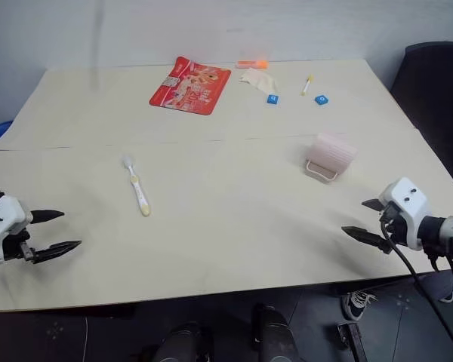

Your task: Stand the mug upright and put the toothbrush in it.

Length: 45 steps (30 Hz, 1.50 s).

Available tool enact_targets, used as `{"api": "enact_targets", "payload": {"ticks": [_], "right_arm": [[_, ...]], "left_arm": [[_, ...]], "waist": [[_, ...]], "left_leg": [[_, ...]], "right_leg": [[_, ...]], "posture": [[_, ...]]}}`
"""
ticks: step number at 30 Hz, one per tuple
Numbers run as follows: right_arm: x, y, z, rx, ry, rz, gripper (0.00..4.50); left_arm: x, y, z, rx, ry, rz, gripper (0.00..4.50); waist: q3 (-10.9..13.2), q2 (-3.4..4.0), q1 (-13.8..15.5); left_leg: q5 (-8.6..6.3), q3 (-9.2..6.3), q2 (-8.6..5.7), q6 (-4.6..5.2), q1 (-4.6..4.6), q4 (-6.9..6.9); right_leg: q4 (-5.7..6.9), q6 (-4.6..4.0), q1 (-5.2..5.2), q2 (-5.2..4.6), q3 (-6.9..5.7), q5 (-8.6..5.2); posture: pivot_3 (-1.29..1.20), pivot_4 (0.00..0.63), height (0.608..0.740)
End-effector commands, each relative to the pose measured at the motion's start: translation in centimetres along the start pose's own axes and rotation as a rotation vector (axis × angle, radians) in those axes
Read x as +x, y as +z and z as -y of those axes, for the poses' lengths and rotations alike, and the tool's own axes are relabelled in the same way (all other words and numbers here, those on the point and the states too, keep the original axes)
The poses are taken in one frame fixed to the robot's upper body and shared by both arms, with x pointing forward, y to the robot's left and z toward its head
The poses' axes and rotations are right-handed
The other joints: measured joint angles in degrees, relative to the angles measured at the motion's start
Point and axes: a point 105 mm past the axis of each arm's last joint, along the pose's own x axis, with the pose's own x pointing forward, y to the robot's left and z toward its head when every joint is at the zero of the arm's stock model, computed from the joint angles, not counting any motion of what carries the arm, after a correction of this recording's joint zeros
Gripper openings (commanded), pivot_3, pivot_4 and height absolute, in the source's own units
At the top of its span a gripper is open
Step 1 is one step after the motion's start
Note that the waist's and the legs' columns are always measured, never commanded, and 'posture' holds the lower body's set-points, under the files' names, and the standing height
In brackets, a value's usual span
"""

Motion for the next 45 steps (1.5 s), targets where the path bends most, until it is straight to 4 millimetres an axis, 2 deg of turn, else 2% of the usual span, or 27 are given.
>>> {"api": "enact_targets", "payload": {"ticks": [1, 4, 9, 13, 17, 19, 23, 30, 39, 41, 42, 44, 45], "right_arm": [[-0.2, 0.8, 0.4, -0.025, -0.017, 0.027, 4.50], [0.1, 1.3, 0.3, -0.057, -0.011, 0.023, 4.50], [2.0, 4.6, 0.3, -0.153, -0.040, 0.001, 4.50], [4.2, 6.9, 0.5, -0.164, -0.087, -0.019, 4.50], [6.1, 7.9, 0.9, -0.214, -0.118, -0.066, 4.50], [7.2, 8.2, 1.3, -0.199, -0.136, -0.076, 4.50], [9.5, 8.6, 1.9, -0.150, -0.145, -0.093, 4.50], [12.0, 9.2, 3.2, -0.083, -0.162, -0.101, 4.50], [13.6, 8.2, 3.8, -0.070, -0.151, -0.129, 4.50], [13.9, 8.2, 3.7, -0.069, -0.145, -0.124, 4.50], [14.0, 8.2, 3.7, -0.064, -0.148, -0.117, 4.50], [14.2, 8.3, 3.7, -0.062, -0.154, -0.108, 4.50], [14.2, 8.4, 3.8, -0.065, -0.156, -0.103, 4.50]], "left_arm": [[-0.1, 0.3, -0.3, 0.007, 0.017, 0.020, 4.49], [0.2, 0.9, 0.0, 0.021, -0.006, 0.031, 4.49], [1.7, 7.4, 2.4, 0.004, -0.167, 0.215, 4.49], [2.1, 12.3, 6.6, 0.043, -0.410, 0.319, 4.49], [2.5, 15.1, 9.0, 0.106, -0.535, 0.356, 4.49], [2.6, 16.1, 9.9, 0.138, -0.586, 0.368, 4.49], [3.2, 17.2, 10.7, 0.205, -0.622, 0.383, 4.49], [3.7, 17.8, 10.5, 0.228, -0.604, 0.406, 4.49], [3.6, 18.0, 10.1, 0.242, -0.569, 0.415, 4.49], [3.5, 17.9, 10.0, 0.241, -0.565, 0.411, 4.49], [3.5, 17.9, 10.0, 0.243, -0.562, 0.408, 4.49], [3.5, 17.8, 9.9, 0.244, -0.555, 0.406, 4.49], [3.5, 17.8, 9.8, 0.243, -0.551, 0.406, 4.49]], "waist": [[0.0, 0.00, 0.0], [0.0, 0.00, 0.0], [0.0, 0.00, -0.1], [0.0, 0.00, -0.1], [0.0, 0.00, -0.1], [0.0, 0.00, -0.1], [0.0, 0.00, -0.4], [0.0, 0.00, -1.2], [0.0, 0.00, -1.4], [0.0, 0.01, -2.0], [0.0, 0.02, -2.4], [0.0, 0.02, -2.7], [0.0, 0.02, -2.6]], "left_leg": [[0.00, 0.00, 0.00, 0.00, 0.00, 0.00], [0.00, 0.01, 0.00, 0.00, 0.00, 0.00], [0.00, -0.02, 0.02, 0.00, -0.04, 0.23], [0.01, -0.03, 0.02, -0.03, -0.06, 0.28], [0.04, -0.03, 0.01, -0.08, -0.12, 0.30], [0.06, 0.04, 0.00, -0.09, -0.13, 0.31], [0.09, 0.13, -0.01, -0.14, -0.13, 0.39], [0.13, 0.17, 0.02, -0.27, -0.23, 0.37], [0.15, 0.14, 0.08, -0.30, -0.20, 0.38], [0.25, -0.76, 0.03, -0.29, -0.28, 0.32], [0.37, -1.23, -0.03, -0.28, -0.39, 0.31], [0.67, -2.22, -0.30, -0.21, -0.68, 0.30], [0.73, -2.18, -0.27, -0.25, -0.62, 0.38]], "right_leg": [[0.01, 0.00, 0.00, 0.00, 0.00, 0.00], [0.01, 0.00, 0.00, 0.02, 0.00, 0.00], [0.16, 0.00, 0.00, -0.01, 0.02, 0.00], [0.22, 0.01, 0.00, 0.00, 0.07, 0.01], [0.36, 0.01, -0.02, 0.12, 0.06, 0.00], [0.34, 0.01, -0.01, 0.49, 0.09, 0.00], [0.34, 0.01, -0.01, 0.72, 0.20, 0.01], [0.35, -0.08, -0.04, 0.85, 0.17, -0.05], [0.39, -0.08, -0.04, 0.83, 0.25, -0.05], [0.30, -0.07, 0.30, 0.46, 0.11, -0.05], [0.24, -0.07, 0.48, -0.08, -0.36, -0.05], [-0.01, -0.05, 0.87, -0.48, -1.40, -0.05], [0.01, -0.06, 0.86, -0.23, -1.41, -0.05]], "posture": [[0.00, 0.150, 0.740], [0.00, 0.150, 0.740], [0.00, 0.150, 0.740], [0.00, 0.150, 0.740], [0.00, 0.150, 0.740], [0.00, 0.150, 0.740], [0.00, 0.150, 0.740], [0.00, 0.150, 0.740], [0.00, 0.150, 0.740], [0.00, 0.150, 0.740], [0.00, 0.150, 0.740], [0.00, 0.150, 0.740], [0.00, 0.150, 0.740]]}}
